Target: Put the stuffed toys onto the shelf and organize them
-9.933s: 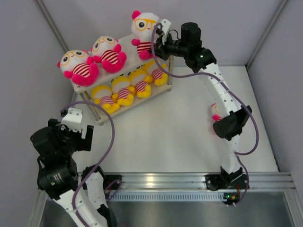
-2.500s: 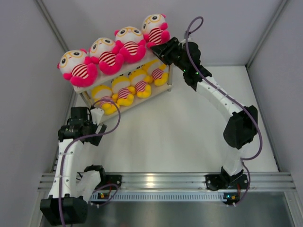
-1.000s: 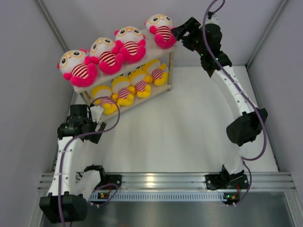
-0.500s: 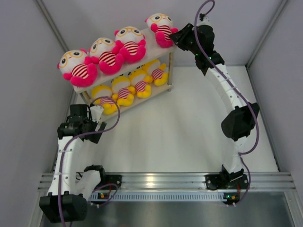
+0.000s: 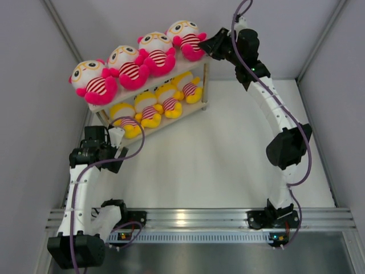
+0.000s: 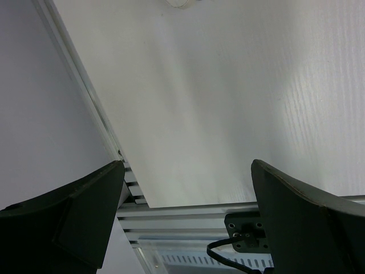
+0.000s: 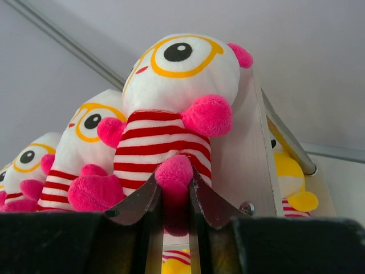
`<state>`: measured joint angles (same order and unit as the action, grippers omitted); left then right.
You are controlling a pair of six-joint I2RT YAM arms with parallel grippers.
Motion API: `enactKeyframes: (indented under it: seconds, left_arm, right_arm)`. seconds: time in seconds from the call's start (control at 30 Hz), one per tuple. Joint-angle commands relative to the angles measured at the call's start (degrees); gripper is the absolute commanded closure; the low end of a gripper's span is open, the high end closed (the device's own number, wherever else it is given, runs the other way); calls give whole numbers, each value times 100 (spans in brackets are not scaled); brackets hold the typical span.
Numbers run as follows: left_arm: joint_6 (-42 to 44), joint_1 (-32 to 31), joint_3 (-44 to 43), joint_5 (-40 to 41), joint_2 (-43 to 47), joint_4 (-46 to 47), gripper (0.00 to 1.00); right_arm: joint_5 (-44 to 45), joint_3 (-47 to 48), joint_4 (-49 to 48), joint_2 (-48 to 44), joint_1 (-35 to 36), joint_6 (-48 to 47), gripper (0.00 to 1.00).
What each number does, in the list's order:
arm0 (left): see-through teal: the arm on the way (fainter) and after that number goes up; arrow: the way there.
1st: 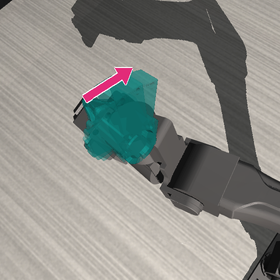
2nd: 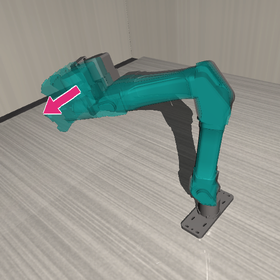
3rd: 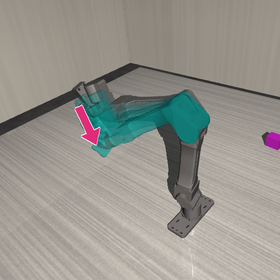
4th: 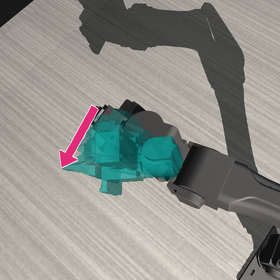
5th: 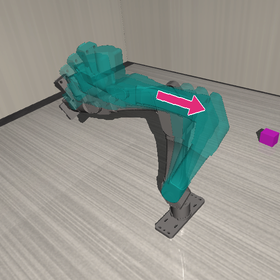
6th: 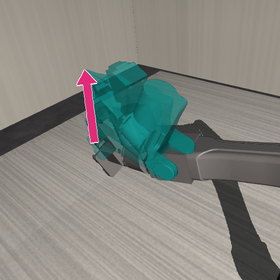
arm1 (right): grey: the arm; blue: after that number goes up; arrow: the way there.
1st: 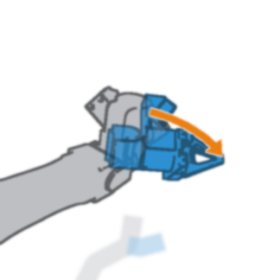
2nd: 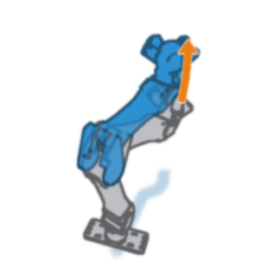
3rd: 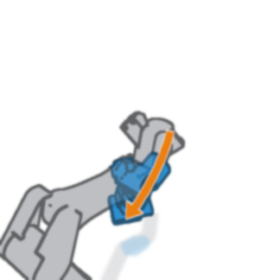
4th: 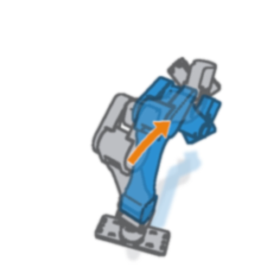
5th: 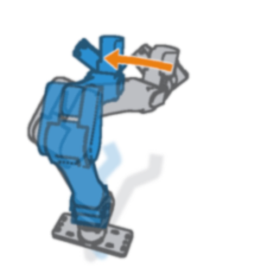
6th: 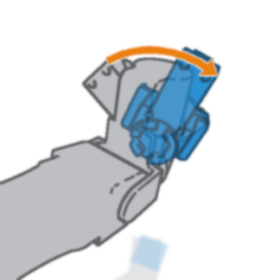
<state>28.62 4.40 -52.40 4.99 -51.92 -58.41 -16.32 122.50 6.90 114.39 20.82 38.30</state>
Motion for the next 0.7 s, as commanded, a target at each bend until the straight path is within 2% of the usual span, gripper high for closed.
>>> enactKeyframes:
  seconds: [0.0,0.03,0.13,0.17,0.2,0.3,0.37,0.4,0.47,0.5,0.67]
  left_arm:
    - [-32,-10,-174,28,7,199,1]
    - [-32,-18,-174,28,7,199,1]
    - [-41,-19,-174,28,-2,207,1]
    - [-41,-19,-174,28,-2,207,1]
    - [-41,-19,-183,28,-2,216,1]
    - [-58,-19,-191,37,-2,207,1]
    - [-59,-19,-200,37,-2,207,1]
    - [-76,-19,-209,19,-2,207,1]
    - [-94,-27,-235,-33,-2,207,1]
    - [-120,-27,-270,-51,-2,199,1]
    - [-129,-27,-253,-191,103,207,1]
  right_arm:
    - [-328,336,-277,92,-43,-121,100]
    - [-320,319,-250,84,-43,-113,100]
    - [-346,292,-241,57,-43,-121,84]
    - [-337,275,-241,49,-43,-139,77]
    - [-328,231,-241,-12,-52,-156,62]
    - [-241,100,-233,-197,-60,-227,38]
    - [-101,11,-241,-311,-60,-279,34]
    - [-30,-119,-241,-460,-69,-288,26]
    - [75,-235,-242,-714,-60,-393,15]
    - [111,-339,-207,-803,-69,-437,1]
    - [532,-682,416,-1689,-78,-1227,1]
